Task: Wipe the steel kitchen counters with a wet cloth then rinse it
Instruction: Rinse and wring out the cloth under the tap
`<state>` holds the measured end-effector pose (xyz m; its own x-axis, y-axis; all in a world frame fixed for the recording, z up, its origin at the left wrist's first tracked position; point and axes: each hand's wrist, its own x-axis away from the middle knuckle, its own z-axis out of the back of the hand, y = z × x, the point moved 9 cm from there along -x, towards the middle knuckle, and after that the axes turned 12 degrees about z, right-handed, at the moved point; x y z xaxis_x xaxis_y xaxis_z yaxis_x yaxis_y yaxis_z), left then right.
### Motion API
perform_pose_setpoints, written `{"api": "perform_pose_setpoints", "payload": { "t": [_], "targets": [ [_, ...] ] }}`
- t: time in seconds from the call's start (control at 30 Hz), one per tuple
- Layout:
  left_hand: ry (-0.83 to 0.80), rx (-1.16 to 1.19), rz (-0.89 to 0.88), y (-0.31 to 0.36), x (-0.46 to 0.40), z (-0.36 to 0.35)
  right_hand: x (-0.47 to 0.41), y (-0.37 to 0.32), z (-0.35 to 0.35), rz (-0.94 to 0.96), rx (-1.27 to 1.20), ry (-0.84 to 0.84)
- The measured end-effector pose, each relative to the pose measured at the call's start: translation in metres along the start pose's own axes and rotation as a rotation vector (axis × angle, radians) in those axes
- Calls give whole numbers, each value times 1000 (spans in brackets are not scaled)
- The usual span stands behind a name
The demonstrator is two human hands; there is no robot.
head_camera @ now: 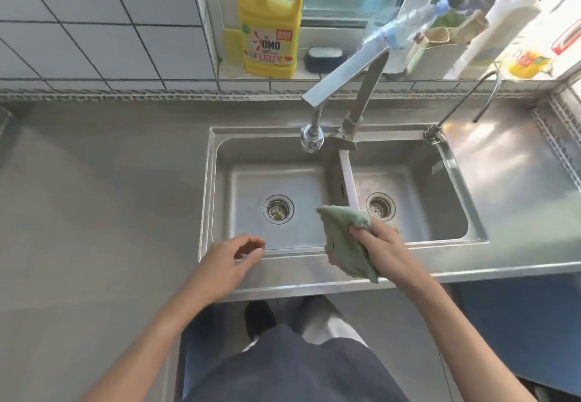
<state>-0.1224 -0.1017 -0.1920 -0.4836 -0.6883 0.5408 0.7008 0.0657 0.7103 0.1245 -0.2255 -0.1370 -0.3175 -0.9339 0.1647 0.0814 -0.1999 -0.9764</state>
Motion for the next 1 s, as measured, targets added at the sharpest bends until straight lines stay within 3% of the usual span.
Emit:
{"api": "perform_pose_setpoints", "payload": {
  "t": [0.2, 0.3, 0.53, 0.7, 0.9, 1.0],
  "targets": [
    [-387, 660, 136, 37, -74, -30, -62, 23, -34, -202, -303, -109],
    [-524, 855, 152, 47, -95, -47, -88, 40, -43, -282, -370, -101],
    [-276, 905, 277, 40, -139, -57, -138, 85, -31, -382, -340, -148],
    [-141, 868, 346, 32, -159, -57, -179, 96, 13, -258, 93, -83],
    [-79, 906, 425, 21, -179, -54, -224, 37, 101, 119, 682, 315],
    [-79, 920, 472, 21, -184, -55, -249, 52, 110, -34, 957, 168]
  ]
}}
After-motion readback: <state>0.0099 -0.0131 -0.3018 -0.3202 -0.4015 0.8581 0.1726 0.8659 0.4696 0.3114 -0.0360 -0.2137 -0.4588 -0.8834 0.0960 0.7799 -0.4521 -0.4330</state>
